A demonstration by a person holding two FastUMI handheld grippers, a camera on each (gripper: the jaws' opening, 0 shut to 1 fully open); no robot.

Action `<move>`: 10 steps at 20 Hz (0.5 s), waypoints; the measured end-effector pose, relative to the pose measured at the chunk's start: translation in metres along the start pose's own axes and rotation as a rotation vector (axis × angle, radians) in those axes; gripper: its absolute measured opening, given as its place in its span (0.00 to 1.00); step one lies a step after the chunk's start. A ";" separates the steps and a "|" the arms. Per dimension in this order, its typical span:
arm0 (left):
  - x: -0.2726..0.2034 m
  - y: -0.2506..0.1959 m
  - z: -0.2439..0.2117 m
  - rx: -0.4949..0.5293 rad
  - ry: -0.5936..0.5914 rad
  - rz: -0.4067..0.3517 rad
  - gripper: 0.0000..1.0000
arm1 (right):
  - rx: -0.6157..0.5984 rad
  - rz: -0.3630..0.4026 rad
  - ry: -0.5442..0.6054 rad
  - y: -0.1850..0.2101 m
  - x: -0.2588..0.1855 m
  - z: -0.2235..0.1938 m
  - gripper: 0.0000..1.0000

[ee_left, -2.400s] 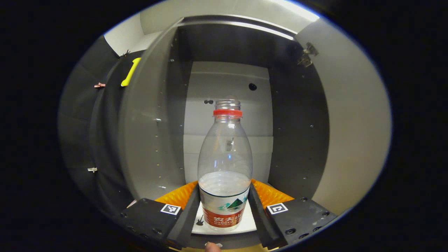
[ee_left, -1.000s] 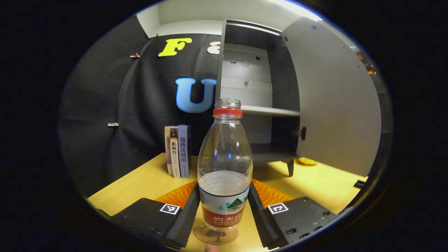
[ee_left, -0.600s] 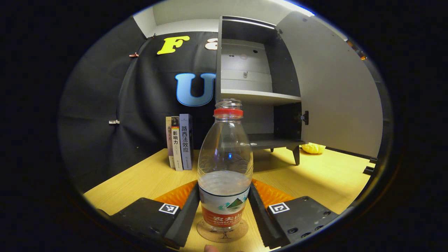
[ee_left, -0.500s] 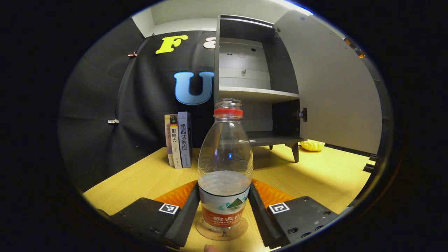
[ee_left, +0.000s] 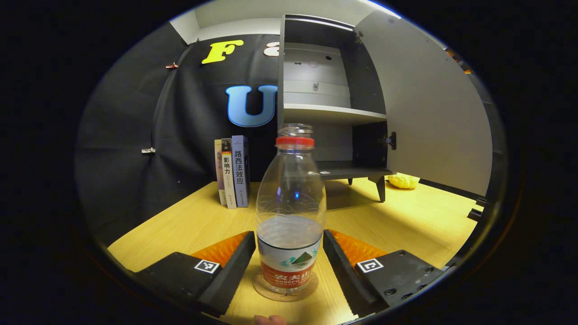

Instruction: Open the cabinet door with the right hand, grasp the bottle in the cabinet with the left hand and place it on the coaster, then close the cabinet door with the right hand.

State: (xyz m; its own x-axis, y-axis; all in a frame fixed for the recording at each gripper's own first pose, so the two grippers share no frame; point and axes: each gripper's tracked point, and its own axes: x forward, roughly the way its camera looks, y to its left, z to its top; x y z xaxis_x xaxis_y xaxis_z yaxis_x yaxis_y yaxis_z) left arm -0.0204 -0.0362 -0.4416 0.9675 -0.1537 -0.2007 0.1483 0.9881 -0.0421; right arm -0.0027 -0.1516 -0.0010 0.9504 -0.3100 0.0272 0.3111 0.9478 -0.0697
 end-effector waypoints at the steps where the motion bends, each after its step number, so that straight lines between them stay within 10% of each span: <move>1: -0.003 0.002 0.002 -0.007 0.013 0.010 0.95 | 0.003 0.002 0.002 0.000 0.000 -0.001 0.96; 10: -0.071 -0.015 0.102 0.014 -0.005 0.040 0.95 | 0.049 0.044 0.011 0.003 0.003 -0.006 0.96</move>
State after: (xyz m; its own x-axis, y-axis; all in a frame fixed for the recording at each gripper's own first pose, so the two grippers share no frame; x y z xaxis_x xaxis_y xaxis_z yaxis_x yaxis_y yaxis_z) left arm -0.0707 -0.0391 -0.3265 0.9737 -0.1139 -0.1973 0.1122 0.9935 -0.0202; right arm 0.0009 -0.1498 -0.0074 0.9631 -0.2687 0.0139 0.2690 0.9629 -0.0217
